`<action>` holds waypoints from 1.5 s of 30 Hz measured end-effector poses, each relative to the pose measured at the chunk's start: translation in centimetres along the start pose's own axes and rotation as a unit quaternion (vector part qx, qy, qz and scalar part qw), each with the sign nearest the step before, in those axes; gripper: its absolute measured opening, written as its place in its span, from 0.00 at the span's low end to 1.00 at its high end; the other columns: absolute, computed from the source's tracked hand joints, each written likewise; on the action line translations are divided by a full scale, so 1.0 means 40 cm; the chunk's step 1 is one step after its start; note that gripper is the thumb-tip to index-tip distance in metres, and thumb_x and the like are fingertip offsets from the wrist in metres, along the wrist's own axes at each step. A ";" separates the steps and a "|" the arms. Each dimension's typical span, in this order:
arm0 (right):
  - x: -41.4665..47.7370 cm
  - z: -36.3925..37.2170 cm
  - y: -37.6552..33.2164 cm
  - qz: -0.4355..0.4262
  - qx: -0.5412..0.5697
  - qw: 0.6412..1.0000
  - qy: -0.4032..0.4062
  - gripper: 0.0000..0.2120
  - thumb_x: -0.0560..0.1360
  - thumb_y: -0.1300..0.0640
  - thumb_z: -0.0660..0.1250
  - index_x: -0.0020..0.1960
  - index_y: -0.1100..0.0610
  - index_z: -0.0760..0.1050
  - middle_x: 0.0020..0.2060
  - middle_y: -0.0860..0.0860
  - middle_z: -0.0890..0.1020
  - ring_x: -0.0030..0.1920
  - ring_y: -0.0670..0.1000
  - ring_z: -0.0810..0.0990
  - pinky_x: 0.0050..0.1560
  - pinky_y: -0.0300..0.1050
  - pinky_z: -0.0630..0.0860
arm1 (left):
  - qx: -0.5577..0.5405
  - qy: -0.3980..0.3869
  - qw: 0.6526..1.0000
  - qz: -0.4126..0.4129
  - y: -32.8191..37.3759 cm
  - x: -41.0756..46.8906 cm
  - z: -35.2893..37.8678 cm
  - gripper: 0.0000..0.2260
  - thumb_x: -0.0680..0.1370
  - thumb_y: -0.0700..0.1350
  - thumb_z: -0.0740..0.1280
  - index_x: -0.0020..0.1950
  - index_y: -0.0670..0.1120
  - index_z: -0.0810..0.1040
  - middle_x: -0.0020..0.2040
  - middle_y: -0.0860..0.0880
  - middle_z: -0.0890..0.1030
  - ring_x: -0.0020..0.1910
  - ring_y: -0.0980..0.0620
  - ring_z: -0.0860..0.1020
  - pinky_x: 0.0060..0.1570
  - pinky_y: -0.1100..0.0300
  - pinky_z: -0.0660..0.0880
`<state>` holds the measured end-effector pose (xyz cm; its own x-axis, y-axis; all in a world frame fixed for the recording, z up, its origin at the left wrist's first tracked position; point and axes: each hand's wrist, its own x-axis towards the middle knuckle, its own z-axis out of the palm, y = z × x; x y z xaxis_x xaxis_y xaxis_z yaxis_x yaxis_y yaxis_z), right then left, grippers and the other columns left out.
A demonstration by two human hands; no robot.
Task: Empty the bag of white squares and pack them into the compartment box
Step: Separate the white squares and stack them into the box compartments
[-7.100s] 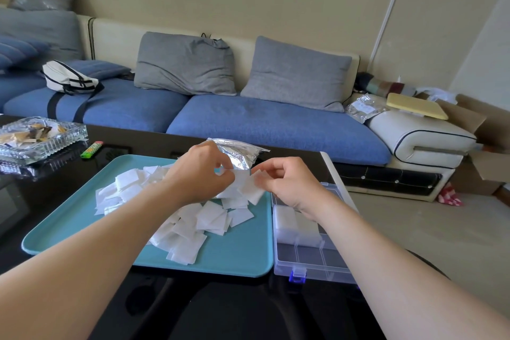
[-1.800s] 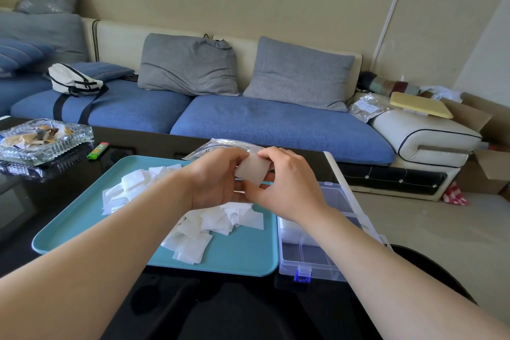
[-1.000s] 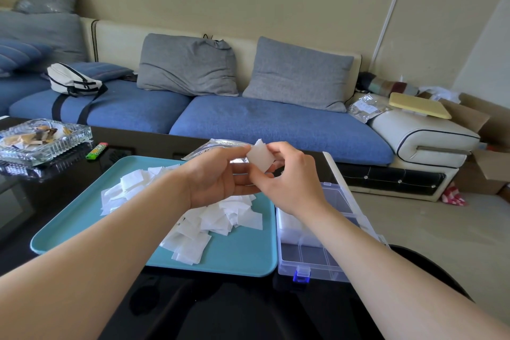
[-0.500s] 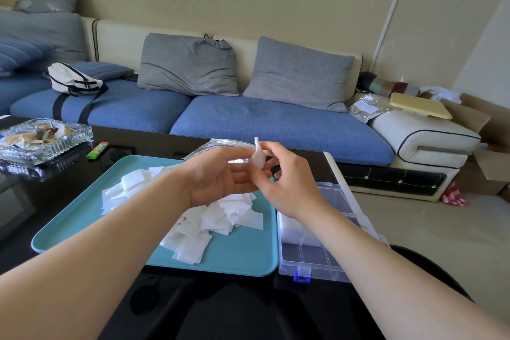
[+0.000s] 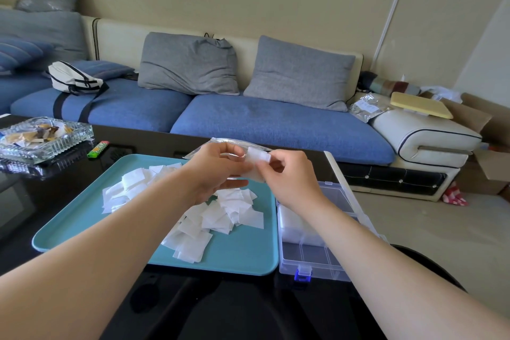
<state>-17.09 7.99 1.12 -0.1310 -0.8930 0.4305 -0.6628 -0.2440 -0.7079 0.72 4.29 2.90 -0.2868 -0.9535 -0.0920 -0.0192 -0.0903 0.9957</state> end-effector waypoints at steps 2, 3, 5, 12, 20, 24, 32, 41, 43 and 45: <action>0.005 0.001 0.004 0.034 0.018 0.999 -0.012 0.12 0.79 0.53 0.71 0.40 0.57 0.83 0.33 0.52 0.84 0.38 0.56 0.83 0.41 0.50 0.80 | 0.010 0.005 1.000 0.005 0.000 0.000 0.000 0.12 0.76 0.36 0.77 0.57 0.41 0.79 0.54 0.40 0.86 0.51 0.44 0.87 0.52 0.48 0.85; 0.006 0.000 0.004 0.045 0.028 0.998 -0.018 0.10 0.80 0.54 0.71 0.42 0.56 0.85 0.34 0.51 0.86 0.39 0.56 0.84 0.42 0.50 0.81 | 0.014 0.005 1.000 0.011 0.001 -0.001 0.000 0.13 0.75 0.37 0.78 0.58 0.42 0.81 0.53 0.41 0.87 0.51 0.45 0.87 0.53 0.48 0.85; 0.006 -0.002 0.003 0.056 0.042 0.997 -0.029 0.08 0.81 0.56 0.70 0.47 0.55 0.87 0.38 0.50 0.87 0.40 0.53 0.86 0.45 0.49 0.83 | 0.018 0.010 1.000 0.023 0.001 -0.004 -0.001 0.13 0.75 0.39 0.78 0.58 0.42 0.84 0.51 0.42 0.88 0.50 0.46 0.88 0.54 0.48 0.85; -0.006 0.003 -0.022 0.108 0.144 0.982 -0.047 0.12 0.83 0.62 0.67 0.48 0.48 0.85 0.43 0.53 0.89 0.43 0.49 0.86 0.55 0.55 0.85 | -0.008 0.018 1.000 0.019 0.000 -0.006 -0.012 0.10 0.73 0.40 0.79 0.52 0.40 0.86 0.50 0.44 0.88 0.49 0.46 0.88 0.53 0.49 0.85; 0.000 0.008 -0.031 0.139 0.205 0.969 -0.025 0.15 0.82 0.64 0.66 0.51 0.44 0.84 0.43 0.48 0.89 0.52 0.58 0.87 0.53 0.53 0.85 | -0.065 -0.013 0.998 0.011 -0.001 -0.007 -0.008 0.18 0.70 0.44 0.78 0.57 0.37 0.85 0.52 0.41 0.88 0.51 0.43 0.87 0.53 0.54 0.84; -0.001 0.007 -0.030 0.143 0.206 0.968 -0.024 0.14 0.82 0.63 0.67 0.51 0.44 0.84 0.43 0.45 0.89 0.52 0.56 0.87 0.53 0.50 0.86 | -0.057 -0.007 0.998 0.011 -0.003 -0.003 -0.007 0.17 0.69 0.44 0.78 0.55 0.37 0.85 0.52 0.41 0.88 0.52 0.42 0.87 0.56 0.51 0.84; 0.000 0.011 -0.015 0.143 0.153 0.977 -0.036 0.06 0.80 0.61 0.71 0.50 0.52 0.86 0.39 0.47 0.89 0.43 0.52 0.88 0.54 0.51 0.86 | 0.030 0.015 0.999 0.009 -0.010 0.002 -0.013 0.07 0.76 0.39 0.78 0.53 0.41 0.85 0.50 0.42 0.88 0.49 0.44 0.88 0.53 0.48 0.85; -0.036 0.031 0.024 0.045 -0.248 0.933 -0.256 0.13 0.77 0.53 0.68 0.60 0.49 0.81 0.51 0.44 0.86 0.59 0.53 0.77 0.66 0.54 0.73 | 0.150 0.088 0.984 -0.037 -0.041 0.024 -0.034 0.08 0.78 0.37 0.74 0.56 0.44 0.82 0.55 0.40 0.83 0.46 0.42 0.87 0.42 0.52 0.86; -0.046 0.038 0.012 0.028 -0.269 0.917 -0.293 0.18 0.76 0.51 0.71 0.65 0.49 0.77 0.54 0.45 0.84 0.61 0.54 0.75 0.66 0.53 0.70 | 0.158 0.077 0.983 -0.045 -0.040 0.023 -0.034 0.11 0.78 0.36 0.74 0.58 0.46 0.81 0.55 0.40 0.83 0.46 0.42 0.87 0.39 0.54 0.86; -0.045 0.046 0.010 0.016 -0.281 0.910 -0.304 0.20 0.74 0.53 0.74 0.65 0.49 0.76 0.57 0.49 0.82 0.61 0.54 0.75 0.64 0.52 0.72 | 0.162 0.074 0.983 -0.052 -0.037 0.021 -0.032 0.12 0.78 0.36 0.74 0.59 0.47 0.80 0.55 0.41 0.82 0.46 0.43 0.87 0.37 0.56 0.85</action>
<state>-15.76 8.78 -0.96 0.1619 -0.9823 -0.0946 -0.9605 -0.1349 -0.2436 1.73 3.24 1.35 -0.1245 -0.9777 -0.1693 -0.3513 -0.1161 0.9290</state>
